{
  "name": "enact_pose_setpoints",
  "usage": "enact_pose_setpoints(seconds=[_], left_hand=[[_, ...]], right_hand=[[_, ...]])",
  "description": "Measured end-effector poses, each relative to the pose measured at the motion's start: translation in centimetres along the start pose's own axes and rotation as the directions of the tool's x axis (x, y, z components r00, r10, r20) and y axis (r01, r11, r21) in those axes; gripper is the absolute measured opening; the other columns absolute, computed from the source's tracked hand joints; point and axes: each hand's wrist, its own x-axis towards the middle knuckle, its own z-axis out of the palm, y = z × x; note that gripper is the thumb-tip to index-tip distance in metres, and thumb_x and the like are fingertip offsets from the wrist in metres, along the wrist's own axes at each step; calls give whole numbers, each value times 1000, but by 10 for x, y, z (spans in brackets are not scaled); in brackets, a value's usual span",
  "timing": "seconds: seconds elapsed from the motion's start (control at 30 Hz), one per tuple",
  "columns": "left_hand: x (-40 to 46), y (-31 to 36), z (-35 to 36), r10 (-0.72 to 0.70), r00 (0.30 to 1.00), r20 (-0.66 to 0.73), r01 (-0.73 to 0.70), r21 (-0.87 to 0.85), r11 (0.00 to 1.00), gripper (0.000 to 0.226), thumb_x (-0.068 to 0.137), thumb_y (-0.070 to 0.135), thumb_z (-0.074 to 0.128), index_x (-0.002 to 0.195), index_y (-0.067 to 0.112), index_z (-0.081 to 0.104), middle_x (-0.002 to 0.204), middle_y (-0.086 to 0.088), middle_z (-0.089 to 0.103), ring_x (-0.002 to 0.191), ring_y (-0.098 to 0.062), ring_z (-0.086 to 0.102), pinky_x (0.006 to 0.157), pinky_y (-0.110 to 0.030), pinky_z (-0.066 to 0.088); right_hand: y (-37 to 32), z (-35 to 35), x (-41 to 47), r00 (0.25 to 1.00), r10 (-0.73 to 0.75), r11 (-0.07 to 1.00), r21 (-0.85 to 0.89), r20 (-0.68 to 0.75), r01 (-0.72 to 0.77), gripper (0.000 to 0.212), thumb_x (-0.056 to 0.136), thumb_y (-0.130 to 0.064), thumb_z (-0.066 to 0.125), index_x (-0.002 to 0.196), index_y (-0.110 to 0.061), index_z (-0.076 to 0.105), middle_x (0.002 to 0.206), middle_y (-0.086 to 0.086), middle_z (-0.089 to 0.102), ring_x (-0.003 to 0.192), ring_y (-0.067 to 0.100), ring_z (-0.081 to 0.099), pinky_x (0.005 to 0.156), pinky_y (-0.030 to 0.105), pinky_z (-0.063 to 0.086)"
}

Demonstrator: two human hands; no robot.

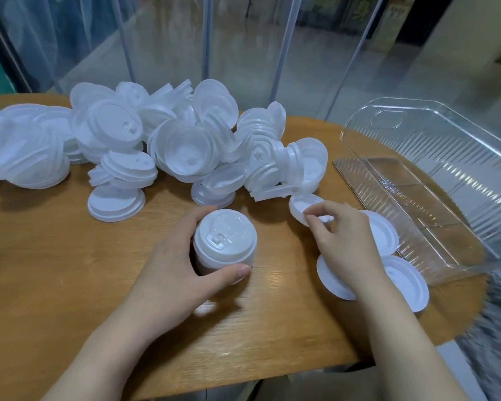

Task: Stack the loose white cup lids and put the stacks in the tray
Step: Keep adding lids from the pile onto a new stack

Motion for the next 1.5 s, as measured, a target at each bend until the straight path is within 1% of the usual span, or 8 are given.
enact_pose_setpoints(seconds=[0.1, 0.3, 0.47, 0.7, 0.9, 1.13, 1.33, 1.5], left_hand=[[2, -1, -1, 4, 1000, 16, -4, 0, 1000, 77, 60, 53, 87, 129, 49, 52, 121, 34, 64, 115, 12, 57, 86, 1, 39], [4, -2, -5, 12, 1000, 21, -12, 17, 1000, 76, 61, 49, 90, 127, 53, 52, 120, 38, 62, 114, 15, 55, 85, 2, 37], [3, -6, -6, -11, 1000, 27, 11, 6, 1000, 77, 63, 38, 94, 126, 52, 52, 118, 39, 62, 113, 17, 56, 84, 4, 36], [5, -4, -2, -32, 999, 19, 32, -10, 999, 77, 61, 42, 93, 126, 52, 53, 117, 41, 62, 112, 18, 56, 84, 5, 36], [4, 0, -3, -30, 1000, 7, 30, -36, 999, 82, 55, 57, 85, 130, 47, 54, 121, 33, 64, 116, 12, 58, 91, -10, 40], [2, -7, -1, -88, 996, -7, 87, -97, 991, 108, 48, 53, 95, 142, 47, 44, 131, 33, 59, 122, 12, 55, 107, -26, 47], [-4, -5, -2, -73, 996, -46, 68, -85, 994, 97, 55, 43, 95, 141, 41, 49, 132, 27, 62, 124, 8, 56, 106, -29, 49], [-4, -1, -3, -47, 996, -70, 42, -67, 997, 78, 66, 24, 98, 133, 36, 58, 120, 23, 69, 114, 4, 63, 99, -26, 53]], right_hand=[[-12, -7, -9, 999, 8, 978, 206, 48, -18, 20, 96, -10, 68, 86, -27, 73, 84, -18, 73, 84, -3, 65, 83, 10, 44], [-24, -4, -13, 994, 102, 829, 550, 33, -104, 16, 99, -6, 63, 98, -17, 73, 83, -7, 71, 77, 6, 62, 72, 18, 50], [-16, 17, -8, 980, 198, 886, 428, -7, -176, 14, 101, -16, 64, 95, -25, 74, 85, -5, 73, 81, 11, 66, 77, 33, 55], [-8, 24, -6, 992, 126, 981, 148, 4, -125, 11, 98, -35, 64, 103, -30, 72, 92, -19, 72, 88, 0, 65, 74, 13, 45], [-4, 16, -13, 960, -4, 992, -118, 279, 38, 72, 73, -65, 75, 132, -28, 62, 124, -21, 60, 117, 2, 52, 103, 28, 42], [-5, 4, -12, 977, -16, 999, 34, 214, 9, 72, 71, -53, 86, 133, -27, 63, 123, -20, 63, 112, -1, 58, 98, 19, 48], [-24, -6, -17, 989, -127, 912, 401, 73, 88, 53, 70, -45, 85, 120, -38, 68, 115, -13, 74, 113, 10, 67, 95, 30, 54], [-52, 15, -18, 963, -250, 905, 379, 102, 195, 61, 69, -56, 81, 123, -30, 68, 115, -15, 71, 111, 10, 66, 96, 32, 54]])
